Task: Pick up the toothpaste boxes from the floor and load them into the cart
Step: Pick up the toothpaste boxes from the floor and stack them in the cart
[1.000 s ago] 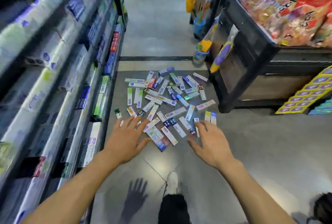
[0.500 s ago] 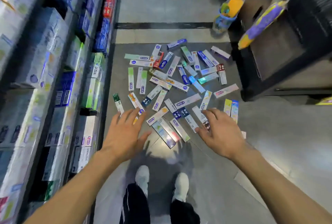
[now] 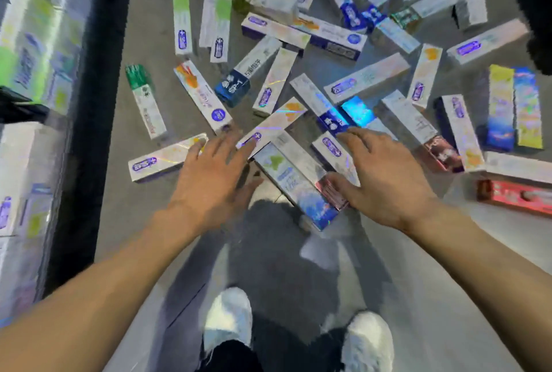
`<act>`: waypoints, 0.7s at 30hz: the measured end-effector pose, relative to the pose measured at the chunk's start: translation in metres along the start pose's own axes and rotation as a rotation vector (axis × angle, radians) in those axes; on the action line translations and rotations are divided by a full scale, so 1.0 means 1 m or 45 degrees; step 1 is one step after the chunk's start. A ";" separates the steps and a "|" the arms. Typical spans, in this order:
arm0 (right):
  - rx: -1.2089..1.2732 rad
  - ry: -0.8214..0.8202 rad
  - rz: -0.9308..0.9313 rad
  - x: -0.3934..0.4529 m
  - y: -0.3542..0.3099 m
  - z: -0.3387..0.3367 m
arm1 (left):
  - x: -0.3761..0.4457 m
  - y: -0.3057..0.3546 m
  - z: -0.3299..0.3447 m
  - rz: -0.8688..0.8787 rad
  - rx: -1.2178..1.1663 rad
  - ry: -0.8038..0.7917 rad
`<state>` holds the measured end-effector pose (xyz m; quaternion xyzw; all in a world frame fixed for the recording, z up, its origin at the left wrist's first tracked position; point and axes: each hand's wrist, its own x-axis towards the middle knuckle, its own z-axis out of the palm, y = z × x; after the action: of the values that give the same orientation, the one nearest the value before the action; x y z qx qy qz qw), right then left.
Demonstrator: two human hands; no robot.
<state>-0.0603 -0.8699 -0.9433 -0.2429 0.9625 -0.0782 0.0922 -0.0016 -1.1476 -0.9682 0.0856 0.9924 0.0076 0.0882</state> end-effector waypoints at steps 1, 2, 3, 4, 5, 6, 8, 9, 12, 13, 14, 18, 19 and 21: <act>-0.007 0.015 -0.001 0.004 0.006 0.025 | 0.006 -0.003 0.024 -0.002 0.024 -0.003; -0.014 0.030 -0.003 0.007 0.011 0.047 | 0.011 -0.007 0.045 0.002 0.044 -0.008; -0.019 0.035 0.000 0.010 0.016 0.067 | 0.015 -0.010 0.063 0.011 0.060 -0.002; -0.013 0.027 0.010 0.013 0.020 0.083 | 0.018 -0.014 0.078 0.023 0.068 0.012; -0.003 0.010 0.023 0.014 0.023 0.095 | 0.020 -0.018 0.089 0.034 0.074 0.035; 0.002 -0.001 0.026 0.015 0.025 0.105 | 0.021 -0.021 0.097 0.045 0.081 0.053; 0.000 -0.014 0.016 0.010 0.027 0.119 | 0.021 -0.021 0.109 0.095 0.090 0.038; 0.022 -0.004 0.030 0.007 0.026 0.123 | 0.020 -0.020 0.113 0.130 0.097 0.028; 0.208 -0.052 0.133 0.003 0.012 0.129 | 0.016 -0.013 0.120 0.192 0.128 -0.021; 0.249 -0.088 0.164 0.004 0.008 0.132 | 0.016 -0.009 0.121 0.192 0.122 -0.043; 0.275 -0.124 0.187 0.009 0.004 0.136 | 0.015 -0.005 0.122 0.169 0.100 -0.062; 0.385 -0.226 0.296 0.033 -0.001 0.154 | 0.003 0.009 0.124 0.069 -0.006 -0.086; 0.390 -0.238 0.313 0.036 0.001 0.158 | 0.000 0.009 0.126 0.057 -0.014 -0.070; 0.367 -0.255 0.317 0.040 0.005 0.165 | -0.004 0.005 0.129 0.034 -0.028 -0.035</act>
<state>-0.0613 -0.9022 -1.1099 -0.1129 0.9500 -0.1786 0.2300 0.0257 -1.1437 -1.0942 0.0981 0.9897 0.0184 0.1025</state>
